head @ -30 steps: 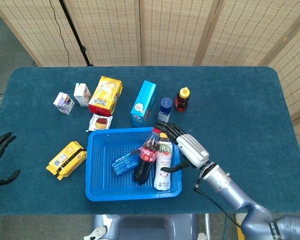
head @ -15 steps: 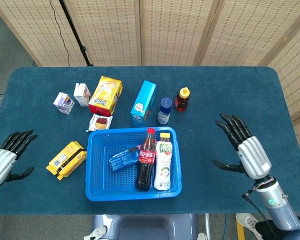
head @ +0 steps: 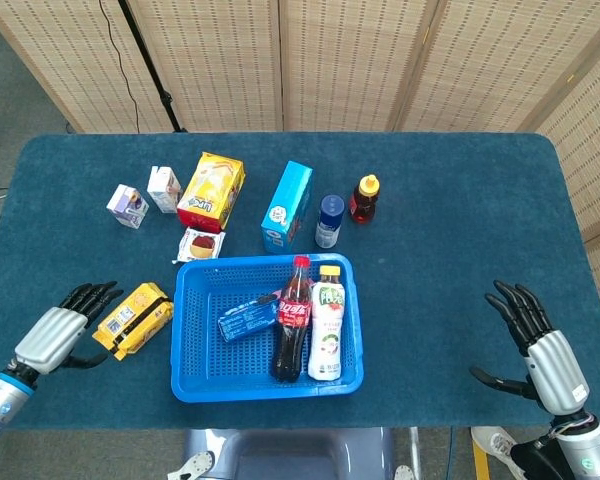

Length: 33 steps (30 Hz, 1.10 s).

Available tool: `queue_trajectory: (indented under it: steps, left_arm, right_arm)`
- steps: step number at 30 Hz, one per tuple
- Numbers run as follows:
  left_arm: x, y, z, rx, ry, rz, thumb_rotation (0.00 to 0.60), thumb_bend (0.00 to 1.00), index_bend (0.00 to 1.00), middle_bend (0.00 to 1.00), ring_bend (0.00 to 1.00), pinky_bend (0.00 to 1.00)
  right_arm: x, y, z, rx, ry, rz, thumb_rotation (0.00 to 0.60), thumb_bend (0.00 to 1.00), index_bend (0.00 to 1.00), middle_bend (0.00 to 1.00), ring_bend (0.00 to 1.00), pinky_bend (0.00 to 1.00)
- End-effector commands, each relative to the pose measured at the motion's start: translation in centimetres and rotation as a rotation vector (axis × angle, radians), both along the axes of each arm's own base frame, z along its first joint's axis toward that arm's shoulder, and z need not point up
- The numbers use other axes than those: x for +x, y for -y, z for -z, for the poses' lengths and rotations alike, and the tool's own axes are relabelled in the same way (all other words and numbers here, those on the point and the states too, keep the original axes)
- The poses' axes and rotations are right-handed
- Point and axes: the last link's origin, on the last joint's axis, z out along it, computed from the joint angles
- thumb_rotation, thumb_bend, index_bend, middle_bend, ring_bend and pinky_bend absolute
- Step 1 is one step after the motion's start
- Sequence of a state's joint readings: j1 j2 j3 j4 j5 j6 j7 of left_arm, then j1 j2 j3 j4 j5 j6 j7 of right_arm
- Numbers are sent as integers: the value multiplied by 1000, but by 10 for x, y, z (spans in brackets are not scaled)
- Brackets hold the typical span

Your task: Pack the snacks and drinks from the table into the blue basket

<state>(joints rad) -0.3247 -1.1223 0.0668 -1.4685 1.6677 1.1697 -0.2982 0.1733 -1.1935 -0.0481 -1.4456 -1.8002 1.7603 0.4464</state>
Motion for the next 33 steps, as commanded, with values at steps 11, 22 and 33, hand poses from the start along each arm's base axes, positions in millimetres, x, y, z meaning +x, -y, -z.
queue_trajectory:
  steps: [11, 22, 33]
  left_arm:
    - [25, -17, 54, -71, 186, -178, 600, 159, 0, 0, 0, 0]
    - [11, -36, 77, -30, 129, -307, 600, 160, 0, 0, 0, 0]
    - [13, -57, 85, 55, 137, -366, 600, 402, 269, 297, 333, 524]
  right_arm:
    - [-5, -1, -6, 14, 5, -24, 600, 0, 0, 0, 0, 0]
    - [-6, -2, -12, 25, 46, -32, 600, 0, 0, 0, 0, 0]
    - [-5, -4, -16, 17, 70, -41, 600, 0, 0, 0, 0, 0]
